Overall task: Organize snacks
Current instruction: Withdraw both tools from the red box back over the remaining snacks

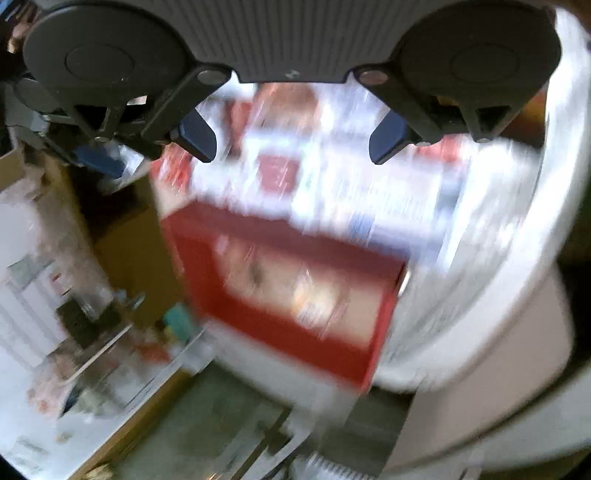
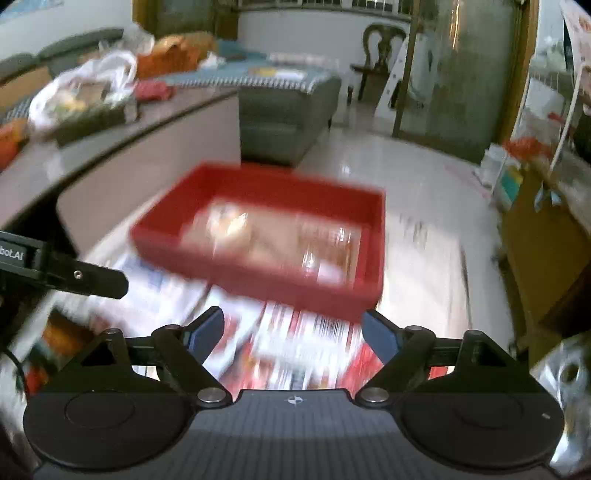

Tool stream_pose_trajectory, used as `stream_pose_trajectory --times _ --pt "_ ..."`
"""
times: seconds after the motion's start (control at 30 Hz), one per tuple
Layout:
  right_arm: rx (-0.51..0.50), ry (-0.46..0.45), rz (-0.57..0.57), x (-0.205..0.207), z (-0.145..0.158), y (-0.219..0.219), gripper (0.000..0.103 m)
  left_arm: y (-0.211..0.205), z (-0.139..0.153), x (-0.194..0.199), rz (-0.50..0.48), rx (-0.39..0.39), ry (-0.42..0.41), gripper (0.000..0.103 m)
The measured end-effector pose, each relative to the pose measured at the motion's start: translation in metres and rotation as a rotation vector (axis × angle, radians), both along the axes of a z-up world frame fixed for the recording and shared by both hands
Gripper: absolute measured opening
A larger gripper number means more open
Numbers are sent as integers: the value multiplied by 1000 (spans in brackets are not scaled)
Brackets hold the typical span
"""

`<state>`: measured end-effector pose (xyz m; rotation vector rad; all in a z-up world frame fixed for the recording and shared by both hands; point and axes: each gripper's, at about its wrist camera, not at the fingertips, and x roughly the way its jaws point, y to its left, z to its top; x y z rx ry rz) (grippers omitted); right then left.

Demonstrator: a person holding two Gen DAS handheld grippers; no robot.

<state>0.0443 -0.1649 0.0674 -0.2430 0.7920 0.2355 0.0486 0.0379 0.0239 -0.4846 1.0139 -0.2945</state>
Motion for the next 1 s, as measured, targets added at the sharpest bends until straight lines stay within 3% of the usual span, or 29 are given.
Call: stream_pose_trajectory --times 0.07,0.13,0.3,0.43,0.57,0.63,0.73,0.77,0.9,0.93,1.0 --pt "-27 27 10 -16 -5 3 83 0 -17 -9 12 -11 88 85" --pt "-39 27 25 -30 -9 4 83 1 -25 -16 13 -30 113 85" --pt "-42 34 49 -41 -14 4 83 22 -9 -13 80 -18 16 85" --pt "-14 35 46 -37 -15 1 83 47 -12 -3 180 108 -3 85" --pt "-5 42 50 -35 -17 -2 83 64 -38 -1 203 23 122 85" --pt "12 52 51 -35 -15 -6 83 60 -50 -18 150 -50 225 85" --pt "46 57 42 -38 -11 -12 83 46 -47 -70 -14 -165 369 83" --pt "56 55 42 -38 -9 -13 83 46 -38 -86 -35 -189 360 83" --pt "81 52 39 -39 -6 -14 86 57 6 -91 -12 -118 199 86" --pt "72 53 38 -38 -7 -13 86 55 11 -84 -9 -75 179 86" --pt "47 50 31 -37 -10 -9 86 36 14 -67 -12 85 124 86"
